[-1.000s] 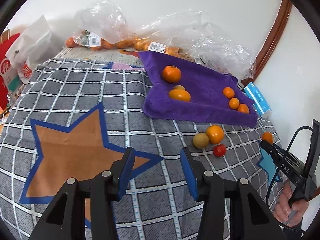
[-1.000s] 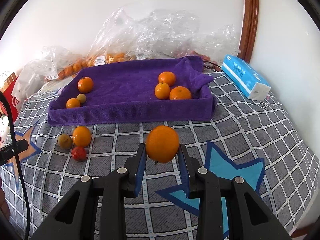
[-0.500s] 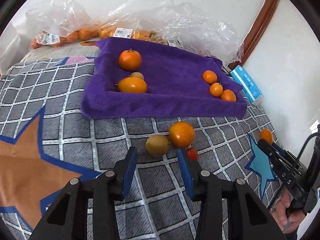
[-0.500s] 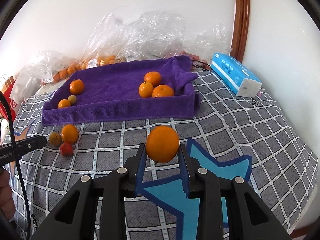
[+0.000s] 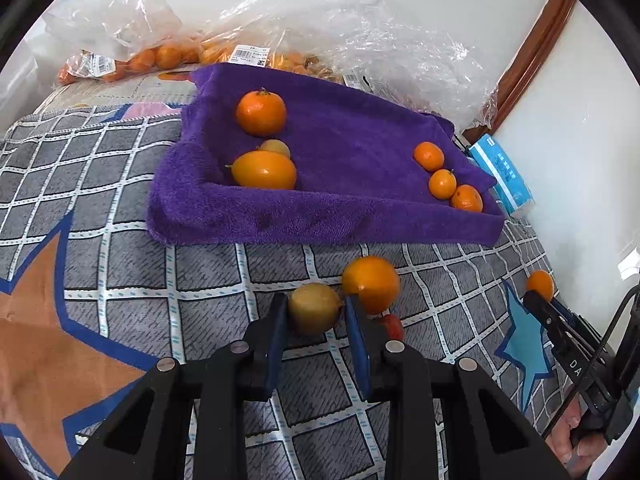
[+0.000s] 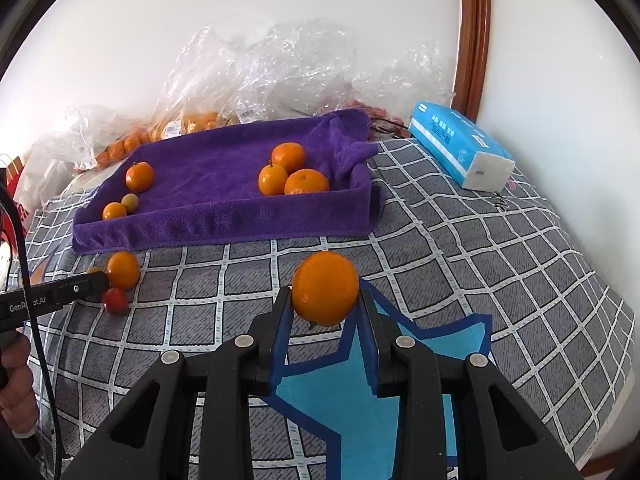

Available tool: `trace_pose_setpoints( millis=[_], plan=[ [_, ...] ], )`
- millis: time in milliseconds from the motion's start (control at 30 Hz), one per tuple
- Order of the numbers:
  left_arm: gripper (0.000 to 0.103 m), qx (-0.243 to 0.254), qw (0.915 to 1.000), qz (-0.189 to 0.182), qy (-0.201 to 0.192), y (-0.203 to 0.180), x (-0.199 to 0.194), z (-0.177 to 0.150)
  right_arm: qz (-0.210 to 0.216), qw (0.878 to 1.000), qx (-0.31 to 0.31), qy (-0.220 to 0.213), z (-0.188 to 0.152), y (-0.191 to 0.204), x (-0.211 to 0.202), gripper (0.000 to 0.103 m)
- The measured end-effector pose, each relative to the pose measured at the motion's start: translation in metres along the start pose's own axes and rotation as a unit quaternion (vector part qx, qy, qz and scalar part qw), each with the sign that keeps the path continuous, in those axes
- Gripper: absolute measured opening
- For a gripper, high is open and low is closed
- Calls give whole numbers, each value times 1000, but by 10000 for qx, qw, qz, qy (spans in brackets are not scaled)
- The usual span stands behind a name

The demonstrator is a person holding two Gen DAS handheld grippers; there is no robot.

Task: Organize fruits
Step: 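Lift the orange with the right gripper while the left gripper grasps the yellow-green fruit, then carry both held fruits over the purple towel and lower them onto it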

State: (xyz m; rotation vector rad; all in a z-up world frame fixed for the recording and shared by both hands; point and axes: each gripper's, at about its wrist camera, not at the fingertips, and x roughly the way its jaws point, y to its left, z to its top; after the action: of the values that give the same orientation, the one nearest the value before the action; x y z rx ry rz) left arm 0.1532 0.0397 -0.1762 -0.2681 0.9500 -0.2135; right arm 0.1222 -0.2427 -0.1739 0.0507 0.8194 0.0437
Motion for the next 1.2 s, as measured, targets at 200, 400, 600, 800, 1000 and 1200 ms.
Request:
trace_pose_setpoints(
  millis=[200, 400, 600, 800, 1000, 1200],
  plan=[
    [27, -97, 9999, 72, -109, 7, -23, 4, 126, 9999, 24, -39, 12, 8, -7, 31],
    [27, -111, 9999, 54, -118, 11, -47, 5, 384, 9990, -141, -155, 31, 22, -22, 31],
    [27, -60, 9996, -6, -259, 6, -63, 10, 451, 9977, -350, -357, 47, 41, -42, 31],
    [27, -175, 9989, 42, -422, 4, -81, 15, 583, 9976, -216, -307, 54, 47, -47, 31],
    [27, -324, 9976, 125, -598, 5, -97, 26, 612, 9975, -153, -304, 64, 50, -51, 31],
    [27, -324, 9969, 179, -699, 1, -106, 38, 663, 9969, -157, -383, 73, 50, -55, 31]
  ],
)
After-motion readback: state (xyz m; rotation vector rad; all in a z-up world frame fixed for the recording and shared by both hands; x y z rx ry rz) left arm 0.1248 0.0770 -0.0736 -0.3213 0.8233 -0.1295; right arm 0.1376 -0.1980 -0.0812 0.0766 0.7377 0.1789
